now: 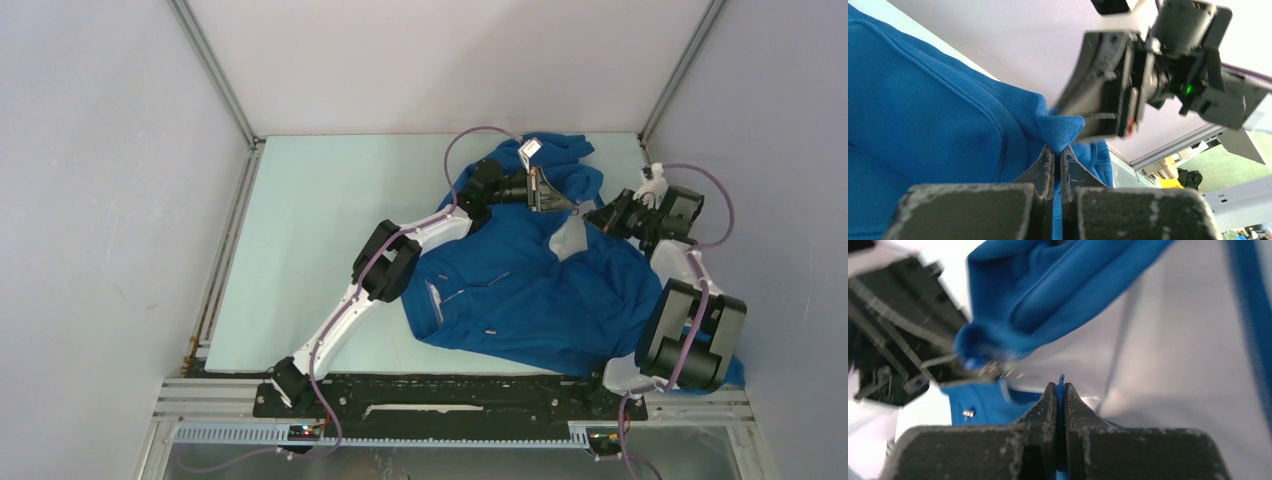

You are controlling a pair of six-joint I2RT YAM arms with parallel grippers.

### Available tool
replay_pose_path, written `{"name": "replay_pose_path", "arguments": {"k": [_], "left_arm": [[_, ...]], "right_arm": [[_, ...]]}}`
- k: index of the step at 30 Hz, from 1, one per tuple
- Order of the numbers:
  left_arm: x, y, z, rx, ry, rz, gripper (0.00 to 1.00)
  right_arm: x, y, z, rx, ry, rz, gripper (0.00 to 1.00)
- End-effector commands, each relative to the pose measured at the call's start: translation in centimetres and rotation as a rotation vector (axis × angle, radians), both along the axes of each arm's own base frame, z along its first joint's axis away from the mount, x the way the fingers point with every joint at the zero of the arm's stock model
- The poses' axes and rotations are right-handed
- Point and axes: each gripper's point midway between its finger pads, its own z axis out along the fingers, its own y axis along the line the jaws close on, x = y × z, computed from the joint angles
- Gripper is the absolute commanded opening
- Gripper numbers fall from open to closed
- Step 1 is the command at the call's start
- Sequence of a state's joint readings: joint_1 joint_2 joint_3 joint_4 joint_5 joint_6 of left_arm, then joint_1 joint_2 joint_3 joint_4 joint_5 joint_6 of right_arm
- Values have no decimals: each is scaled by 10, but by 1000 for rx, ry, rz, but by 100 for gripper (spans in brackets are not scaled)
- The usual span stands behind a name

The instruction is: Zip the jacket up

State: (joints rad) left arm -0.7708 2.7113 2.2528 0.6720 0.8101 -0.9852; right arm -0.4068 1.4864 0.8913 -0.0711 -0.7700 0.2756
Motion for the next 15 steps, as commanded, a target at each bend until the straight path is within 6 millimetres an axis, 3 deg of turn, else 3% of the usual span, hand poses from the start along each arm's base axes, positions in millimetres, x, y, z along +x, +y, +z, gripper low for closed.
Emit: {"name": "replay_pose_path", "arguments": {"k": [1,5,10,15], "left_arm": [[12,7,32,-78,-27,12,0],[0,10,39,-93,-47,-54,0],[2,11,27,-29,-63,-33,0],[5,13,26,-36,-52,-27,0]], "right_arm": [[-17,53,20,-13,-243,255,0],[-34,73,6,-44,-269,330,0],[-37,77,-5,-54,-248,321,0],[-39,83,-17,89,-137,299,0]]}}
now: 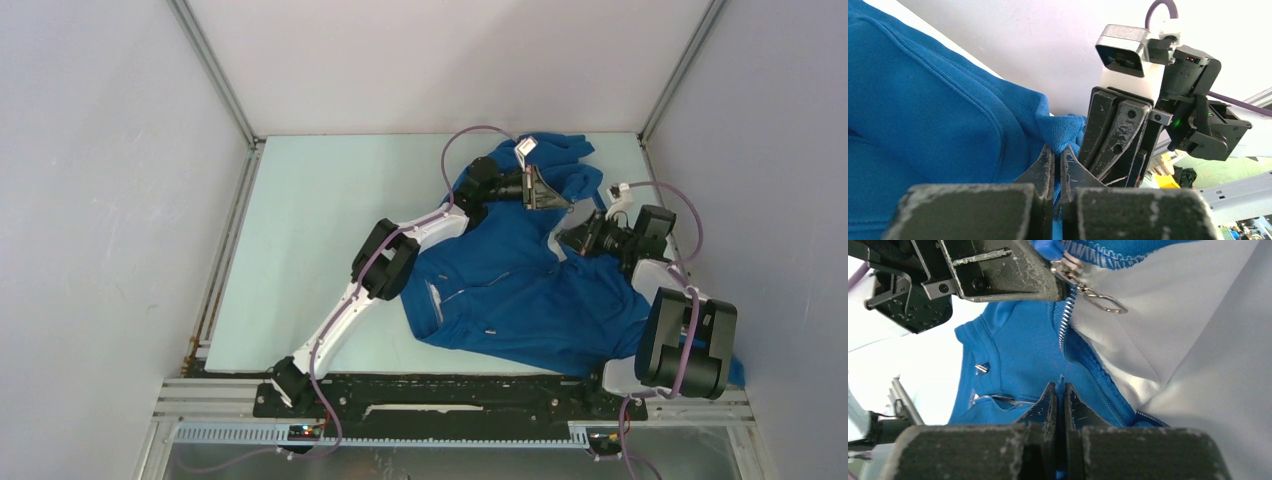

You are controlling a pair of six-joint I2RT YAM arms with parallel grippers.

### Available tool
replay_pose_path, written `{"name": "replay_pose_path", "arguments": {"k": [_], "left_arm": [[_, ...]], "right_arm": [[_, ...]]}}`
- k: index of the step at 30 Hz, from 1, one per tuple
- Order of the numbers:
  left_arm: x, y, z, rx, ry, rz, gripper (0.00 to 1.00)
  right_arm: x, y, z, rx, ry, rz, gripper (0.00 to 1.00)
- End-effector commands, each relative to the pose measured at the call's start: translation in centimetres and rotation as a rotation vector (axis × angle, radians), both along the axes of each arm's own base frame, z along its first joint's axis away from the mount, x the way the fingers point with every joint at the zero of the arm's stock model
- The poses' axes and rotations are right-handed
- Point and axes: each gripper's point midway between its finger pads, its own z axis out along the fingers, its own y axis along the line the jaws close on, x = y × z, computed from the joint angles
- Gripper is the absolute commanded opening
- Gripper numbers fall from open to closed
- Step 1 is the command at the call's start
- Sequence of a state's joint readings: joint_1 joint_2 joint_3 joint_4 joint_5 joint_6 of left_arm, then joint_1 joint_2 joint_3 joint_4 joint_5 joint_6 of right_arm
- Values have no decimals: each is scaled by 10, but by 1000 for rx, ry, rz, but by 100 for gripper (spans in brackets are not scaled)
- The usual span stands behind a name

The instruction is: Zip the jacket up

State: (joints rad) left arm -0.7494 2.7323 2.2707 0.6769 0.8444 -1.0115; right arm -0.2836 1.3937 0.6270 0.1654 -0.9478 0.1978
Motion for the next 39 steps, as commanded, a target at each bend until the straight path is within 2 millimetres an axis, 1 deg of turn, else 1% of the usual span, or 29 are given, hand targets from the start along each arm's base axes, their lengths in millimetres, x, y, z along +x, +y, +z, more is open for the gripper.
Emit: {"name": "replay_pose_path", "arguments": {"k": [1,3,5,6,8,9,12,14,16,18,21,23,26,30,33,34,35,36,39], "left_arm": [[-1,5,32,-43,-67,-7,0],[0,6,32,-48,-60,-3,0],[2,6,30,-44,-51,-1,0],[3,6,29,-40,-49,0,0],[2,5,30,-45,-47,-4,0],[3,5,30,-44,-44,-4,0],[3,5,30,-46,-44,-2,0],[2,4,30,-47,-45,-4,0],[1,4,30,-47,-47,-6,0],[1,4,31,-47,-48,-8,0],[0,3,30,-47,-48,-9,0],[1,4,30,-47,-50,-10,0],[-1,3,31,-48,-52,-13,0],[-1,3,31,-48,-52,-16,0],[-2,3,32,-48,-54,-17,0],[-2,2,32,-49,-53,-18,0],[-2,3,32,-49,-54,-17,0],[-2,3,31,-49,-54,-18,0],[-3,2,32,-50,-55,-19,0]], "right_arm": [[6,4,0,113,64,-6,0],[5,6,-15,177,174,-37,0],[-3,13,-31,178,271,-55,0],[-7,14,-39,158,317,-80,5],[-15,17,-45,146,359,-90,13],[-18,17,-45,139,372,-94,17],[-23,5,-46,72,393,-167,22],[-24,-3,-42,30,378,-212,26],[-25,-12,-39,-14,365,-250,32],[-28,-13,-35,-25,358,-248,38],[-33,-9,-30,-14,354,-219,45],[-36,-10,-28,-35,344,-220,53],[-35,-15,-23,-62,312,-236,57],[-32,-10,-11,-39,268,-222,57],[-34,-13,-13,-62,273,-233,57],[-34,-14,-16,-71,280,-237,55],[-35,-15,-18,-76,290,-243,50],[-35,-15,-21,-73,302,-241,43],[-33,-7,-23,-41,309,-209,10]]}}
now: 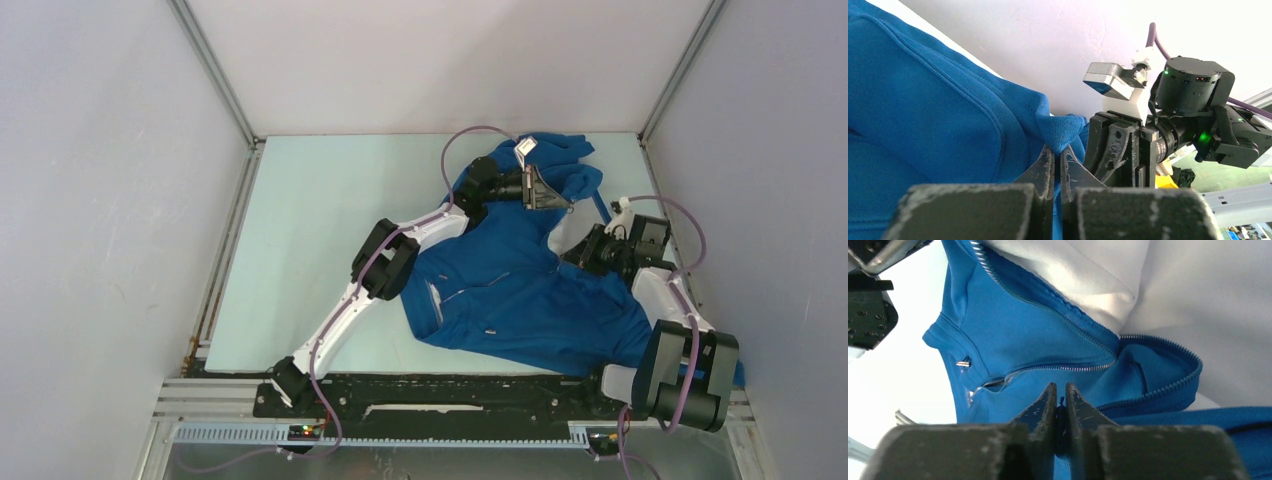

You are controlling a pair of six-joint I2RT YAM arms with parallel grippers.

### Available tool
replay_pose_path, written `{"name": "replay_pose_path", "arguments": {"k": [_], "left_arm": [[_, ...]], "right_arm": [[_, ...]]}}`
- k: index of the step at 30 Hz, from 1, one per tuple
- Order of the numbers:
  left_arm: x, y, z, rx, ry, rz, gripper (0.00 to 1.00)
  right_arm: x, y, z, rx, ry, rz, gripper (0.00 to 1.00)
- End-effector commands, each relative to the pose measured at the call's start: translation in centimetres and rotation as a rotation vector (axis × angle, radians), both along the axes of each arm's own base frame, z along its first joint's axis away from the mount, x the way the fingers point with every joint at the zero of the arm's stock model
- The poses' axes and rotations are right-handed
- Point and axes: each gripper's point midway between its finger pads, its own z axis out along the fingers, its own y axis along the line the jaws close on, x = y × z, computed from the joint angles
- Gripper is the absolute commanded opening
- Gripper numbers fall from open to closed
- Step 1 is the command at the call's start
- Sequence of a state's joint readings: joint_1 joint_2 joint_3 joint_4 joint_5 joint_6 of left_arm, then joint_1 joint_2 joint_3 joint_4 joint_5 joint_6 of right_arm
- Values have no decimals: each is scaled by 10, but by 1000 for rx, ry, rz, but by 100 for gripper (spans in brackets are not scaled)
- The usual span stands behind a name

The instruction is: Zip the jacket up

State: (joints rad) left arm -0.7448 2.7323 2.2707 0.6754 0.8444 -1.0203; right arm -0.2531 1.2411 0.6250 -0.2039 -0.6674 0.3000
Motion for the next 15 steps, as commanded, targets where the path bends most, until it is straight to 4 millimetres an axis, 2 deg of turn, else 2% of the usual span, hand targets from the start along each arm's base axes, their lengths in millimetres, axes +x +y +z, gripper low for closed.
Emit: {"name": "replay_pose_path", "arguments": {"k": [1,5,6,8,11,13,15], "left_arm": [[-5,0,32,-51,-64,-22,0],[-4,1,32,-51,-64,-19,0],[-4,0,32,-52,-64,-19,0],[-4,0,31,-49,-64,-18,0],[-4,0,30,-43,-63,-17,0],[-3,0,30,-40,-62,-14,0],[-3,0,29,-41,-62,-14,0]], "right_arm": [[6,7,1,17,-15,30,3],[22,12,5,31,-20,26,0],[28,12,4,27,-16,16,4],[40,12,-4,23,20,-11,18],[50,8,-24,17,121,-58,38],[51,3,-36,31,208,-74,41],[50,-2,-36,38,238,-87,42]]}}
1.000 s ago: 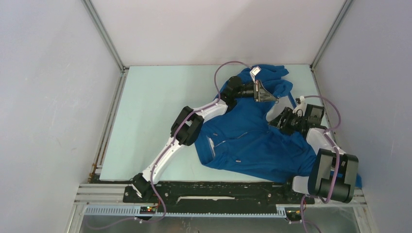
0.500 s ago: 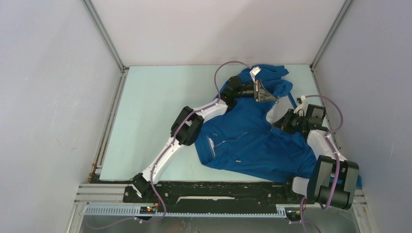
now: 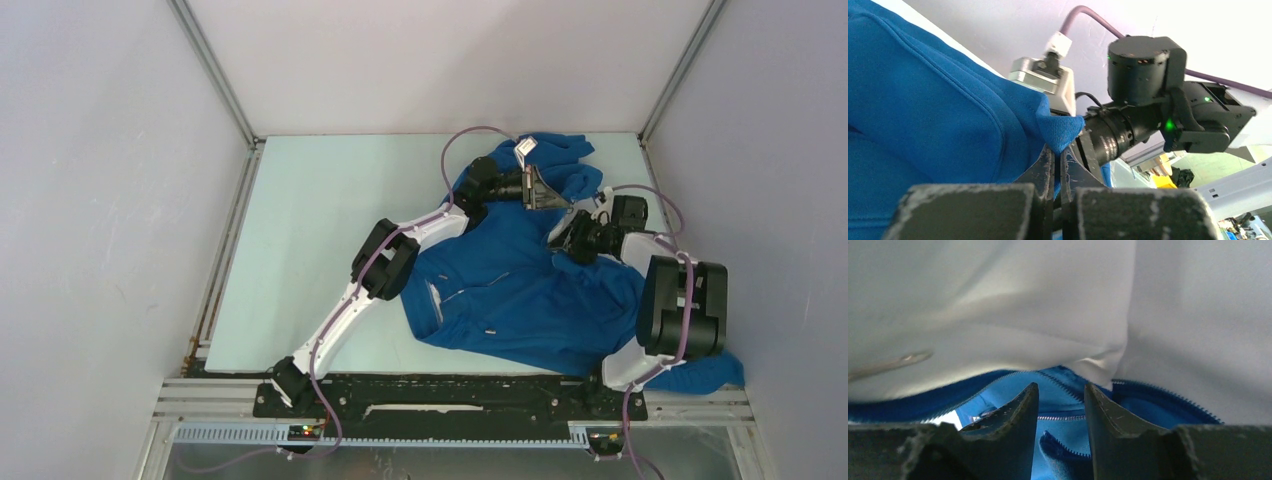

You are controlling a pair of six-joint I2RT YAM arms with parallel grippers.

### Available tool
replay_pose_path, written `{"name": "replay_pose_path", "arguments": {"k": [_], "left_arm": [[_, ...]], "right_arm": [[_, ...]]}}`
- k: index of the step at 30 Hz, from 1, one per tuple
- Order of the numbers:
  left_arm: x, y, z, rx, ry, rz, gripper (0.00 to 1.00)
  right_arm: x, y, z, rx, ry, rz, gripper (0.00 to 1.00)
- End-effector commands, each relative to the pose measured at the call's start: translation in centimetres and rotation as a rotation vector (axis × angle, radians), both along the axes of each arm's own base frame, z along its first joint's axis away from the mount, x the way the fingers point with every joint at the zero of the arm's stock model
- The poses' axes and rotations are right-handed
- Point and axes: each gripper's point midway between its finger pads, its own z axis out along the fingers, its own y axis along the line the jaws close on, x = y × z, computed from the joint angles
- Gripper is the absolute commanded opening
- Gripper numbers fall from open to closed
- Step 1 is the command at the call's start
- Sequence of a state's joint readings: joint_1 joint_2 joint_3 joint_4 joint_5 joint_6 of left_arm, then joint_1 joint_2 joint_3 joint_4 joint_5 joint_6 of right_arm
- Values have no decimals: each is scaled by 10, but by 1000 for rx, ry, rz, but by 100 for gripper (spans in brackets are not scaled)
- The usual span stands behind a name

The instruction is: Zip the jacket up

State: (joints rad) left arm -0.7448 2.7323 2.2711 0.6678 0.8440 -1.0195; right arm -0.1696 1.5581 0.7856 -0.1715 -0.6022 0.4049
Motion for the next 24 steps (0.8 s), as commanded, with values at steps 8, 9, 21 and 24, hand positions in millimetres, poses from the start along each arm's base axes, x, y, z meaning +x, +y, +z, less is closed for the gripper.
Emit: {"name": "replay_pose_path", "arguments": {"k": [8,9,21,24], "left_arm": [[-4,0,32,-51,-68,-18,0],[-4,0,32,-51,-69,-17,0],[-7,-2,33,-52,-70,-29,0],[-7,-2,33,-52,-71,-30,0]], "right_arm": [[-10,-24,42,-124,3,-30,99],[-12,-25,46,-138,-2,-28,100],[-29,-86,94,-251,-99,-254,99],[-25,-92,104,-187,-166,-274,98]]}}
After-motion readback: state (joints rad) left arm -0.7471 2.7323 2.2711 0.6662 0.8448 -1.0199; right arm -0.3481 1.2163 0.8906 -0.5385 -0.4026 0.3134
